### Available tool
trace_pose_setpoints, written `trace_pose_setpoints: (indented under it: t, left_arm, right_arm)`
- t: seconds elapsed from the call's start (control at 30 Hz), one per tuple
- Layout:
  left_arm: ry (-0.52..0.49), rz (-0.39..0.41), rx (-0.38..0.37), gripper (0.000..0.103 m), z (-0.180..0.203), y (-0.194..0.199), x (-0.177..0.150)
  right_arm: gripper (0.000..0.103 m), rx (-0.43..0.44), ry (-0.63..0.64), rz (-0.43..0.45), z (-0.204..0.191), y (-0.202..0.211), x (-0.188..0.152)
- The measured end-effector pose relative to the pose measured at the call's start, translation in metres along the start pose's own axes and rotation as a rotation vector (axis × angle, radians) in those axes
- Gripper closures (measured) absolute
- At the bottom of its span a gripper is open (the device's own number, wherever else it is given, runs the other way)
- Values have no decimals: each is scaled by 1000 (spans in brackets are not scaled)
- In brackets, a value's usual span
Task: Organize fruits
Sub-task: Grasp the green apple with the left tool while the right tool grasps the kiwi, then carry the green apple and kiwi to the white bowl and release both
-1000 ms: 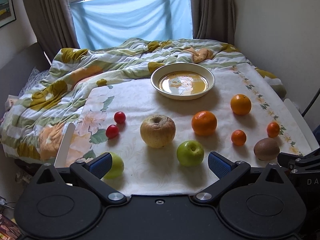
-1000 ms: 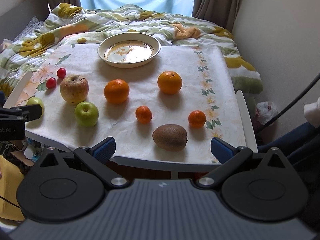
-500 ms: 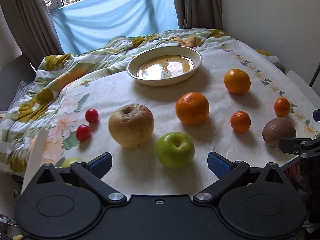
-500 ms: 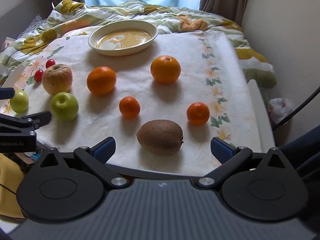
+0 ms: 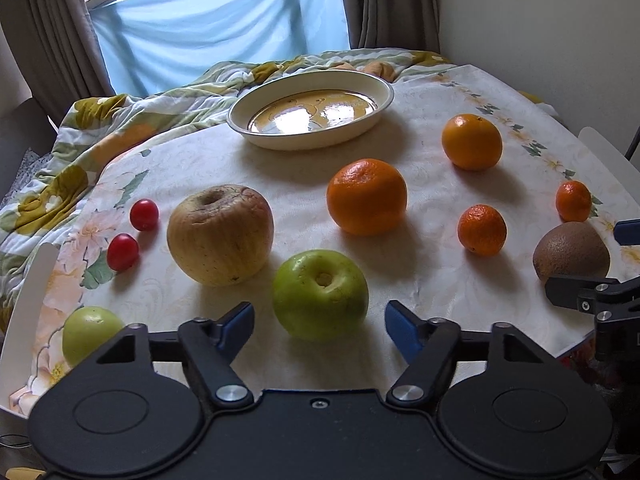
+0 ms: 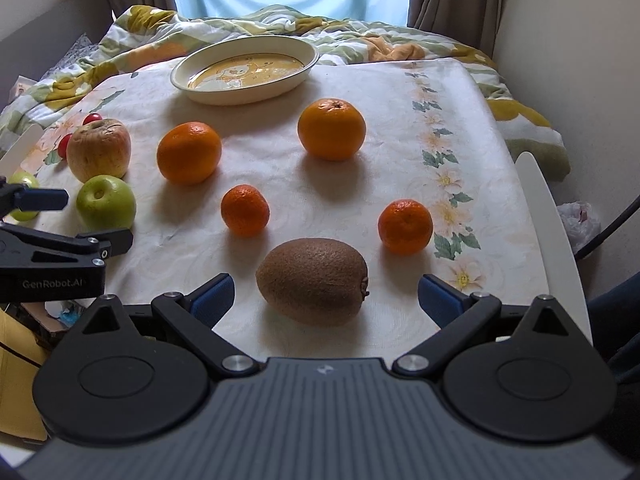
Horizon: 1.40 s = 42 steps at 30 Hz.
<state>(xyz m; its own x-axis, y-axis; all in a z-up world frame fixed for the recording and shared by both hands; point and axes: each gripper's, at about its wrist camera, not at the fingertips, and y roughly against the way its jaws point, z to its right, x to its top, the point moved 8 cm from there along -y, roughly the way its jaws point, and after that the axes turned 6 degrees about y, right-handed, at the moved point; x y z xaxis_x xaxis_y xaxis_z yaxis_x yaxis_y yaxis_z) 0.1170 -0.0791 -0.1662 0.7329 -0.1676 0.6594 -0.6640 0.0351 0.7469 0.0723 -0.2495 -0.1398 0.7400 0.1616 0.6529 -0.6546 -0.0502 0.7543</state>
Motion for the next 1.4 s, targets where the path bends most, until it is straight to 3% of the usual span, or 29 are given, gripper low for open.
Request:
trace_pose_setpoints:
  t: [0.1, 0.17, 0.67, 0.9, 1.1, 1.4]
  left_arm:
    - [-9, 0, 7, 33, 3, -4, 1]
    - [-11, -5, 25, 46, 3, -8, 1]
    - [33, 13, 12, 46, 0, -7, 1]
    - [68, 30, -4, 47, -1, 8, 10]
    - [112, 66, 4, 46, -5, 35, 31]
    - [138, 161, 51, 46, -20, 70, 86]
  right_arm:
    - [0, 14, 7, -5, -1, -5, -1]
    - [0, 23, 9, -6, -2, -7, -3]
    - [21, 36, -12, -10, -5, -22, -1]
    - [22, 45, 34, -25, -7, -20, 2]
    - [22, 69, 33, -4, -6, 1, 17]
    - [22, 100, 67, 73, 1, 43, 72]
